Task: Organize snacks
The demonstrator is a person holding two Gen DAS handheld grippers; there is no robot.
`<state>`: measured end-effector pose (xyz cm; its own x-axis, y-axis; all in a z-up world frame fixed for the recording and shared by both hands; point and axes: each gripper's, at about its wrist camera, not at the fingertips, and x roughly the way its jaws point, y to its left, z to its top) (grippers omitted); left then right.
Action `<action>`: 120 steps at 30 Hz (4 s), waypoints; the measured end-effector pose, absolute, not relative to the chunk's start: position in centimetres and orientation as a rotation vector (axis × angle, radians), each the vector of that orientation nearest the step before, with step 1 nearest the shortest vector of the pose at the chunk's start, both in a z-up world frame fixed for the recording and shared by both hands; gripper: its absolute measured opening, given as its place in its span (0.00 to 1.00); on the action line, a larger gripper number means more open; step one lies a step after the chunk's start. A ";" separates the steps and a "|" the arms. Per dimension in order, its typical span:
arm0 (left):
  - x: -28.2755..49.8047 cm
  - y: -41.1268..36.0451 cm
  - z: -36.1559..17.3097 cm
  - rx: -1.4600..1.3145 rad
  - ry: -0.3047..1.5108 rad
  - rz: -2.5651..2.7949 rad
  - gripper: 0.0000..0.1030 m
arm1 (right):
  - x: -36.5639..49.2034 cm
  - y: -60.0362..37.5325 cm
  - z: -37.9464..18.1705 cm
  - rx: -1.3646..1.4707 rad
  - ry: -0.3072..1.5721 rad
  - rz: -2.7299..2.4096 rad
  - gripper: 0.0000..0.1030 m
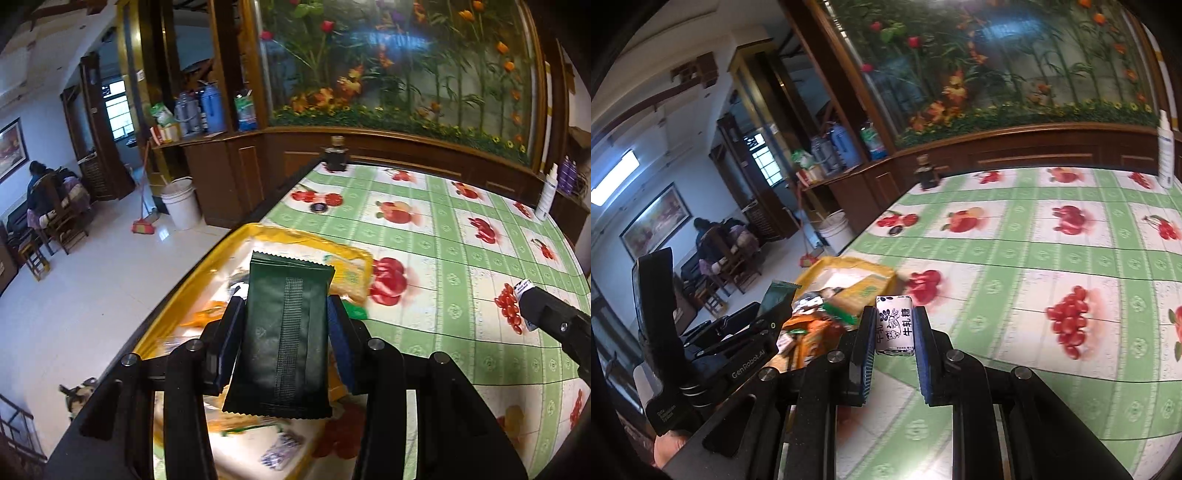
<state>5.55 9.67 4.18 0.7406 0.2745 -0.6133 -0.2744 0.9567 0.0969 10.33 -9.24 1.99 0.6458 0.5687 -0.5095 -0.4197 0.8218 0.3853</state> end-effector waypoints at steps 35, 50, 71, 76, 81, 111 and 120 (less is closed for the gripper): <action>1.6 20.3 2.4 -0.168 0.677 0.405 0.42 | 9.4 6.5 0.5 0.061 0.716 0.762 0.19; 3.4 19.2 0.9 -0.155 0.728 0.367 0.42 | 12.7 7.1 -0.9 0.065 0.742 0.744 0.19; 4.8 18.4 -0.1 -0.131 0.755 0.363 0.42 | 15.5 7.5 -2.6 0.067 0.774 0.730 0.20; 5.0 18.6 -0.1 -0.124 0.760 0.364 0.42 | 15.9 8.0 -2.7 0.066 0.781 0.728 0.22; 5.2 18.9 -0.2 -0.117 0.774 0.405 0.66 | 16.4 8.2 -2.9 0.070 0.792 0.728 0.48; -4.4 16.0 5.3 -0.017 0.593 0.386 0.82 | 8.3 0.5 2.9 -0.014 0.625 1.041 0.78; -6.8 15.0 5.2 0.005 0.594 0.367 0.82 | 4.0 2.8 3.1 -0.263 0.598 1.161 0.78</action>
<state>-6.81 15.02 5.17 0.7659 0.3397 -0.5459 -0.3366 0.9352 0.1097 4.03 2.77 3.08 0.2661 0.7790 -0.5678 -0.9144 0.3904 0.1070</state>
